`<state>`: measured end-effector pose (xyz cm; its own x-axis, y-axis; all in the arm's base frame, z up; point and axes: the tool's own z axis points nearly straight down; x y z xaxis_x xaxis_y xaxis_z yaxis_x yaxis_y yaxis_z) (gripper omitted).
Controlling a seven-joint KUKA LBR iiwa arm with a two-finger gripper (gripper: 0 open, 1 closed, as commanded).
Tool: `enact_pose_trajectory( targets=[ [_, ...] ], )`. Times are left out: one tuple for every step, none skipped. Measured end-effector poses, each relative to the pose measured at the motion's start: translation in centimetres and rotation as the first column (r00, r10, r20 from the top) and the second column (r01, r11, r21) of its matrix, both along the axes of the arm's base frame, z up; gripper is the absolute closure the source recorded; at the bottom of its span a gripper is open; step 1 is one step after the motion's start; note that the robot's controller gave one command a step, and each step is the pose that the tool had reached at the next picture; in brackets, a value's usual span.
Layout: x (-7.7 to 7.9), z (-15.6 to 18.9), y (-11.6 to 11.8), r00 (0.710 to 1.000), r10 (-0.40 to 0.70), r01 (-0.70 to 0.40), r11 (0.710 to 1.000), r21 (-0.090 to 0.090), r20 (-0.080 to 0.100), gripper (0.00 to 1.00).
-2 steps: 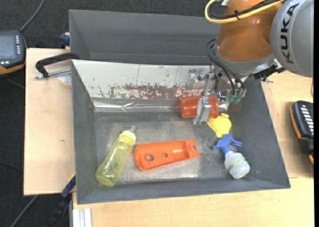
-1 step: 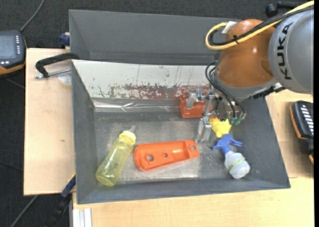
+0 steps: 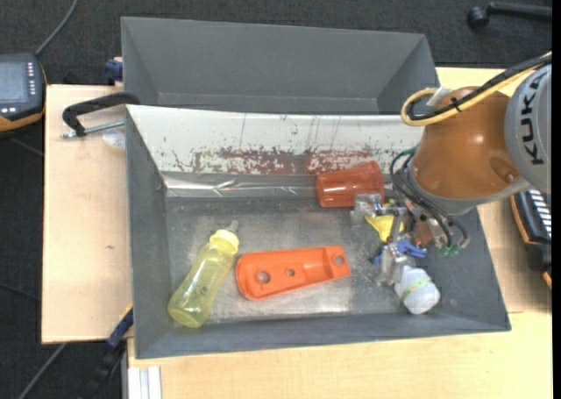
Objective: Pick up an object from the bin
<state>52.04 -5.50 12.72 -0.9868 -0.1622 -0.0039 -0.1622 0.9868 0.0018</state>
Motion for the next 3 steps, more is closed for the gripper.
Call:
enact_pose_trajectory(
  targets=[
    [-1.5, -2.4, 4.0, 0.998, -0.07, 0.07, 0.998, -0.002, 0.001, 0.0],
    [3.2, -4.8, 5.5, 0.987, 0.163, -0.163, 0.987, 0.0, 0.006, 1.0],
    [3.2, -4.8, 5.5, 0.987, 0.163, -0.163, 0.987, 0.0, 0.006, 1.0]
  ],
)
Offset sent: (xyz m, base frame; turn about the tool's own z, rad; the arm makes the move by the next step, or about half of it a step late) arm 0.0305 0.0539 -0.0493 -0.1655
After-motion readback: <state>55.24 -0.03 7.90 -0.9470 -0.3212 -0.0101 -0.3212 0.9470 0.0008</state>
